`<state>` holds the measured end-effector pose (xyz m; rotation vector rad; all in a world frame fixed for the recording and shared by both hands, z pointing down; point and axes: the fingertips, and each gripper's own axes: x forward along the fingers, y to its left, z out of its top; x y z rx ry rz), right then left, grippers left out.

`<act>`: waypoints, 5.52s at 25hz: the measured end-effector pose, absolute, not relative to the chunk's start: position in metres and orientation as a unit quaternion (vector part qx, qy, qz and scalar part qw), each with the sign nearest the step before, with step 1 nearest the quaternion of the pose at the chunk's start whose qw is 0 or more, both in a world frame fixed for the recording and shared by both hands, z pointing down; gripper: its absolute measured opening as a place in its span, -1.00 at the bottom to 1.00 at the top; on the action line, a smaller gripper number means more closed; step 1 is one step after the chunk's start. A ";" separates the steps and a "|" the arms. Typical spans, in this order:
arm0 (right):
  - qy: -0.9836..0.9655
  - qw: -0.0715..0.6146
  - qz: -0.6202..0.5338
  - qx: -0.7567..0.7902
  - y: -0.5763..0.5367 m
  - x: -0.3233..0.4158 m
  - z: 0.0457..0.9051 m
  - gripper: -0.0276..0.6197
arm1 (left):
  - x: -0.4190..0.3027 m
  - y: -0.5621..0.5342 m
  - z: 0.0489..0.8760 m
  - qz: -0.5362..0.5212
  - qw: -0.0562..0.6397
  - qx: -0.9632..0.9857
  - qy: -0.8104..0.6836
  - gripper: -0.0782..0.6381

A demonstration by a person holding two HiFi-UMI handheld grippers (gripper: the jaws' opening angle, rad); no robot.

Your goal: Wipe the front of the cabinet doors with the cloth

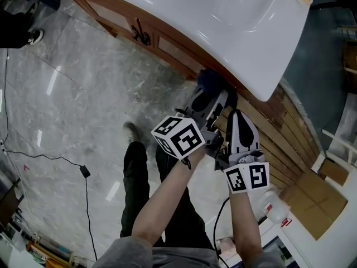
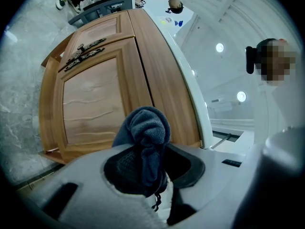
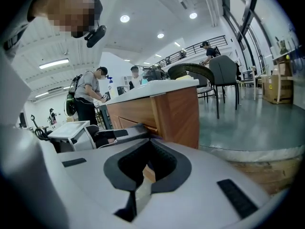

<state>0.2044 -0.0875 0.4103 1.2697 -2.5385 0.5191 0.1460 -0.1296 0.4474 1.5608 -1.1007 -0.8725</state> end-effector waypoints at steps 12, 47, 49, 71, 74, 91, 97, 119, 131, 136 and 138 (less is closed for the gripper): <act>-0.866 0.120 0.194 0.445 -0.100 0.202 0.420 -0.89 | 0.144 -0.135 0.465 -0.353 0.520 0.616 -0.476 -0.51; -0.855 0.136 0.223 0.448 -0.109 0.199 0.518 -0.89 | 0.143 -0.137 0.656 -0.255 0.558 0.585 -0.531 -0.51; -0.855 0.136 0.223 0.448 -0.109 0.200 0.521 -0.89 | 0.144 -0.137 0.665 -0.249 0.561 0.583 -0.533 -0.51; -0.852 0.127 0.242 0.447 -0.100 0.188 0.492 -0.89 | 0.115 -0.107 0.633 -0.246 0.573 0.561 -0.544 -0.50; -0.852 0.124 0.246 0.446 -0.097 0.185 0.478 -0.89 | 0.110 -0.098 0.608 -0.248 0.569 0.565 -0.545 -0.51; -0.844 0.106 0.265 0.455 -0.090 0.175 0.445 -0.89 | 0.064 -0.090 0.479 -0.309 0.509 0.591 -0.544 -0.50; -0.845 0.105 0.266 0.453 -0.096 0.165 0.447 -0.89 | 0.055 -0.106 0.473 -0.318 0.504 0.597 -0.536 -0.50; -0.836 0.106 0.279 0.460 -0.120 0.157 0.455 -0.89 | 0.051 -0.156 0.465 -0.342 0.499 0.602 -0.521 -0.50; -0.835 0.110 0.278 0.463 -0.118 0.153 0.480 -0.89 | 0.049 -0.165 0.502 -0.353 0.502 0.595 -0.519 -0.50; -0.831 0.112 0.278 0.468 -0.114 0.156 0.491 -0.89 | 0.049 -0.166 0.511 -0.353 0.498 0.597 -0.520 -0.50; -0.830 0.112 0.279 0.470 -0.111 0.156 0.494 -0.89 | 0.049 -0.165 0.516 -0.352 0.503 0.593 -0.521 -0.50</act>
